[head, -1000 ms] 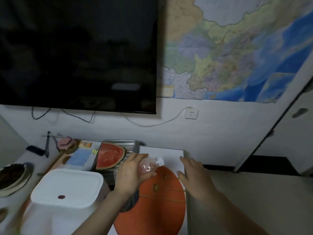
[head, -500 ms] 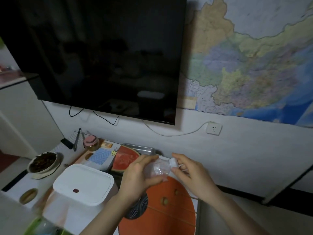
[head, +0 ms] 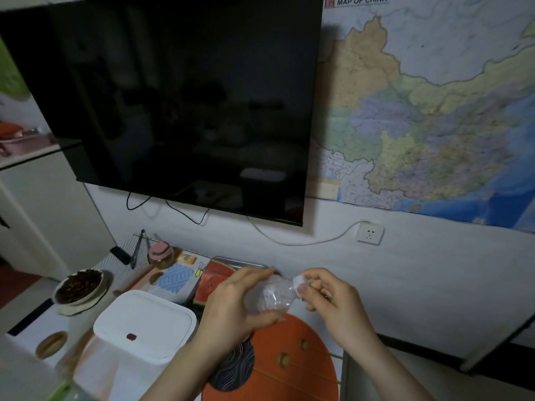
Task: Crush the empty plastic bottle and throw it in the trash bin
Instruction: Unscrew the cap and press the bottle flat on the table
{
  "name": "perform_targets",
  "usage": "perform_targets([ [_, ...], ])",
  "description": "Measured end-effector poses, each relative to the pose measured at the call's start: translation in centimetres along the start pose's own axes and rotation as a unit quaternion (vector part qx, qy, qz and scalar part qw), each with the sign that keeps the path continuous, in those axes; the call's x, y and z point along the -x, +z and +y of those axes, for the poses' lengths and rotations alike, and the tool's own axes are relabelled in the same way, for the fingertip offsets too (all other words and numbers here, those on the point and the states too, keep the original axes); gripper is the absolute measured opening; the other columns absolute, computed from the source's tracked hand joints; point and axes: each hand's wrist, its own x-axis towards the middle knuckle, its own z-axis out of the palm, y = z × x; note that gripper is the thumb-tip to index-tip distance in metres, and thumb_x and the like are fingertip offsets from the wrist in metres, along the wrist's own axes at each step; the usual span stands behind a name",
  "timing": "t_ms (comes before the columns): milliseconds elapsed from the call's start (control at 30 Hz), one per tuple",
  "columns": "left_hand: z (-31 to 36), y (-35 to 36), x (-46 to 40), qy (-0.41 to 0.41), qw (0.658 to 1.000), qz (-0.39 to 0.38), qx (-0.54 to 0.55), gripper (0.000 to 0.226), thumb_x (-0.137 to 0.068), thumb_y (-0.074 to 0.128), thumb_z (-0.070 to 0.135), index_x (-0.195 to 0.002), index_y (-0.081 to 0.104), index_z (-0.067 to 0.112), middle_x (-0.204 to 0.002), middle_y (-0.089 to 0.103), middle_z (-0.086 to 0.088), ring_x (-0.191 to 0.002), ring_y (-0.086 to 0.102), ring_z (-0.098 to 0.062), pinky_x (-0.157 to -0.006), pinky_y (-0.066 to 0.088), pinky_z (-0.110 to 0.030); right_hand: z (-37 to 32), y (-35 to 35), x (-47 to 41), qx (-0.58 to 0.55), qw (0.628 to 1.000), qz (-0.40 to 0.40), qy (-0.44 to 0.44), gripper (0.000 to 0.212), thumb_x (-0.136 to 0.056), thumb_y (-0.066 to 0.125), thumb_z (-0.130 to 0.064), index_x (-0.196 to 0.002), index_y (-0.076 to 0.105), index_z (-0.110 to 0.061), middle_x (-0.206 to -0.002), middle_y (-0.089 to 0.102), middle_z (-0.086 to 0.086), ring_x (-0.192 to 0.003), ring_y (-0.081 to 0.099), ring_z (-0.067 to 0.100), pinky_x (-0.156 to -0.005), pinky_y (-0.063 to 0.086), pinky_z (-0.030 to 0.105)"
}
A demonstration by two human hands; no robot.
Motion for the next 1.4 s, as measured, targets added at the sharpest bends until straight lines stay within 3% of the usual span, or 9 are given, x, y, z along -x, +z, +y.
perform_targets([
  [133,0.2,-0.1,0.2,0.000,1.000,0.004,-0.030,0.070,-0.050,0.077,0.060,-0.114,0.060,0.040,-0.105,0.062,0.027,-0.096,0.057,0.006,-0.080,0.051,-0.025,0.1,-0.4,0.5,0.028,0.999,-0.019,-0.005,0.022,-0.087,0.064,-0.016,-0.090,0.060,-0.037,-0.075,0.063,0.006,-0.067,0.061,0.015,-0.066,0.051,0.032],
  [300,0.9,-0.1,0.0,-0.022,1.000,0.009,0.010,0.066,-0.047,0.076,0.057,-0.109,0.065,0.036,-0.095,0.068,0.021,-0.089,0.059,0.008,-0.076,0.054,-0.025,-0.5,-1.6,0.3,0.063,0.995,-0.053,-0.064,0.029,-0.087,0.062,-0.013,-0.102,0.061,-0.037,-0.090,0.064,-0.012,-0.079,0.059,0.003,-0.069,0.047,0.013],
  [467,0.8,-0.3,0.3,-0.029,0.999,0.005,0.012,0.067,-0.045,0.076,0.055,-0.107,0.067,0.032,-0.095,0.069,0.021,-0.089,0.059,0.008,-0.077,0.054,-0.024,-0.7,-1.8,0.4,0.108,0.985,-0.085,-0.100,0.030,-0.088,0.061,-0.011,-0.112,0.061,-0.030,-0.101,0.062,-0.010,-0.090,0.058,0.008,-0.081,0.049,0.026],
  [567,1.1,-0.4,0.5,-0.030,0.999,0.005,0.008,0.067,-0.045,0.075,0.057,-0.108,0.066,0.035,-0.095,0.067,0.025,-0.090,0.058,0.009,-0.076,0.054,-0.025,-0.6,-2.1,0.6,0.086,0.988,-0.089,-0.094,0.034,-0.087,0.065,-0.015,-0.114,0.060,-0.034,-0.104,0.063,-0.013,-0.095,0.060,0.004,-0.086,0.050,0.022],
  [733,1.8,-0.3,0.2,-0.014,1.000,0.013,-0.011,0.073,-0.045,0.076,0.057,-0.113,0.048,0.054,-0.093,0.060,0.036,-0.091,0.058,0.009,-0.075,0.055,-0.029,-0.9,-1.9,0.6,0.072,0.995,-0.024,-0.070,0.015,-0.083,0.067,-0.030,-0.097,0.062,-0.031,-0.083,0.065,-0.011,-0.080,0.060,0.000,-0.069,0.046,0.008],
  [933,1.7,-0.1,0.5,-0.016,1.000,0.017,0.000,0.073,-0.042,0.078,0.056,-0.108,0.047,0.058,-0.093,0.063,0.033,-0.091,0.058,0.012,-0.076,0.054,-0.022,-1.0,-2.7,1.0,0.094,0.987,-0.068,-0.107,0.024,-0.085,0.066,-0.012,-0.102,0.064,-0.029,-0.094,0.063,-0.012,-0.090,0.059,0.008,-0.083,0.049,0.025],
  [1100,1.7,0.1,1.0,-0.015,1.000,0.010,0.008,0.068,-0.043,0.079,0.053,-0.107,0.059,0.047,-0.092,0.062,0.034,-0.092,0.056,0.013,-0.075,0.048,-0.011,-1.0,-3.1,1.4,0.083,0.989,-0.077,-0.098,0.033,-0.080,0.072,-0.019,-0.107,0.062,-0.036,-0.105,0.065,-0.017,-0.103,0.059,0.000,-0.093,0.048,0.021],
  [1233,2.1,0.3,1.2,-0.013,1.000,0.020,0.013,0.064,-0.045,0.078,0.055,-0.106,0.063,0.041,-0.090,0.060,0.040,-0.092,0.057,0.013,-0.074,0.045,-0.006,-1.5,-3.4,1.3,0.089,0.994,-0.029,-0.058,0.025,-0.071,0.073,-0.043,-0.091,0.059,-0.042,-0.083,0.065,-0.016,-0.081,0.058,-0.007,-0.071,0.045,0.006],
  [1400,2.8,0.7,1.3,0.001,0.998,0.026,0.065,0.055,-0.048,0.082,0.042,-0.100,0.065,0.045,-0.107,0.060,0.035,-0.093,0.060,0.008,-0.076,0.042,-0.004,-1.8,-4.0,1.8,0.113,0.988,-0.053,-0.090,0.023,-0.076,0.074,-0.018,-0.092,0.065,-0.032,-0.085,0.066,-0.011,-0.081,0.061,0.007,-0.079,0.053,0.031],
])
